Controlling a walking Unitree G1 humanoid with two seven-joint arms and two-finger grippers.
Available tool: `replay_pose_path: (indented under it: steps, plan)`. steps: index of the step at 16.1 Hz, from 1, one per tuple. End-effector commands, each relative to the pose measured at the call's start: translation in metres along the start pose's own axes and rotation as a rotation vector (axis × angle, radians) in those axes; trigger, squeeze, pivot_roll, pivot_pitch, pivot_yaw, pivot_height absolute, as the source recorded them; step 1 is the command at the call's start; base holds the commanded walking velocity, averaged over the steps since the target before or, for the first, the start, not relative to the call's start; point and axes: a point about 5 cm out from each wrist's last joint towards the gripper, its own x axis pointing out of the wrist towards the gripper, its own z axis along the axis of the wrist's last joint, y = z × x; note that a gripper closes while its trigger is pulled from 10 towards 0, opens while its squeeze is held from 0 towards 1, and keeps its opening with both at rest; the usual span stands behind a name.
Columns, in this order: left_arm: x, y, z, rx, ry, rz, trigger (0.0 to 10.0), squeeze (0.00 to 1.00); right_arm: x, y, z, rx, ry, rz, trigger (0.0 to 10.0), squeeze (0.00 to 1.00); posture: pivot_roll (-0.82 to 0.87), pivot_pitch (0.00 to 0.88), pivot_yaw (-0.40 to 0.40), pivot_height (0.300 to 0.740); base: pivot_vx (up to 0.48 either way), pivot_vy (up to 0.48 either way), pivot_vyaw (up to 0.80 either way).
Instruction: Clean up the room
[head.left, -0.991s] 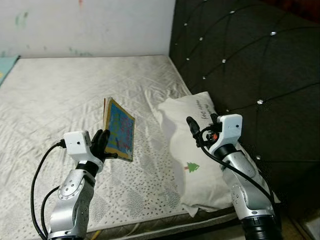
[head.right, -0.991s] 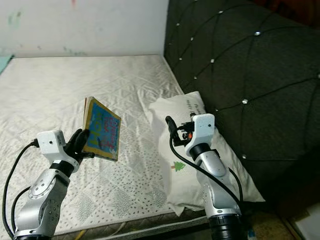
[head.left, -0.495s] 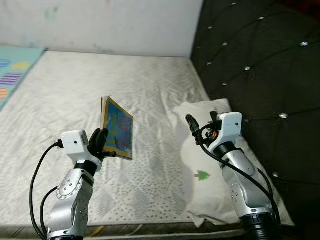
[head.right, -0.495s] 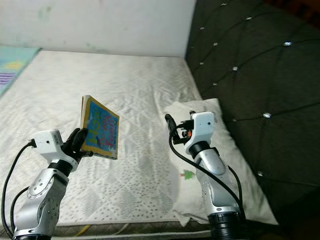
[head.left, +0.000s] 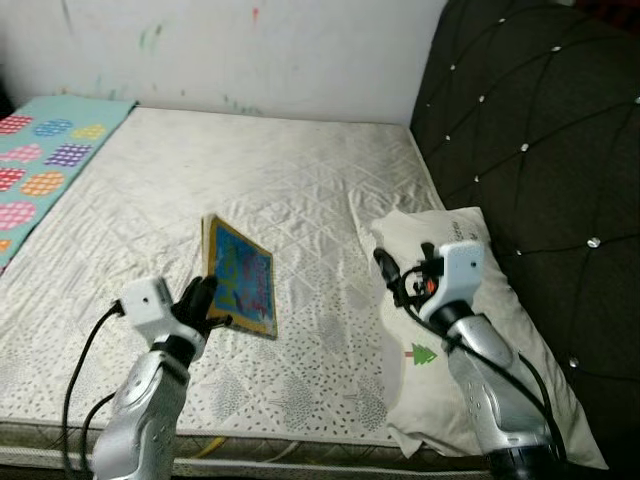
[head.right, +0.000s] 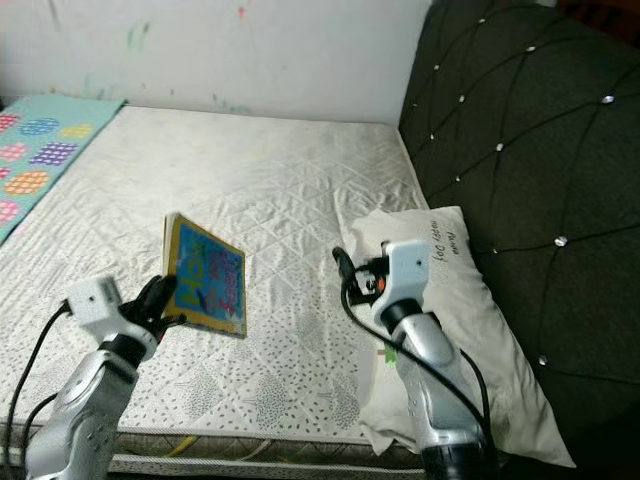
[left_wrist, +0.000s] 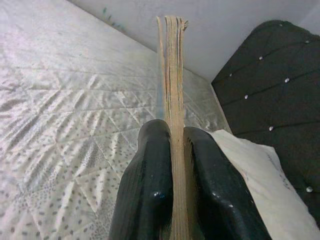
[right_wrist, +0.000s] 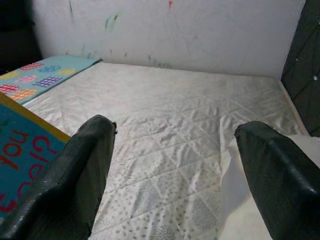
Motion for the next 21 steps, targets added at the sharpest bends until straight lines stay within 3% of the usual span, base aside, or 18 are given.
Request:
replay_pose_path:
  steps: [1, 8, 21]
  plan:
    - [0.0, -0.007, 0.01, -0.015, -0.037, -0.028, 10.0, 0.0, -0.001, 0.002, 0.006, -0.003, -0.017, 0.015, 10.0, 0.0, -0.08, 0.018, -0.049, 0.74, 0.0, 0.0, 0.0]
    - [-0.004, -0.009, 0.012, -0.035, -0.014, -0.022, 10.0, 0.0, -0.005, 0.006, 0.007, 0.005, 0.001, 0.035, 10.0, 0.0, -0.08, 0.058, -0.054, 0.74, 0.0, 0.0, 0.0]
    - [0.001, -0.011, 0.019, -0.029, -0.025, -0.018, 10.0, 0.0, -0.002, 0.013, 0.008, 0.019, -0.003, 0.064, 10.0, 0.0, -0.08, 0.05, -0.049, 0.607, 0.0, 0.0, 0.0]
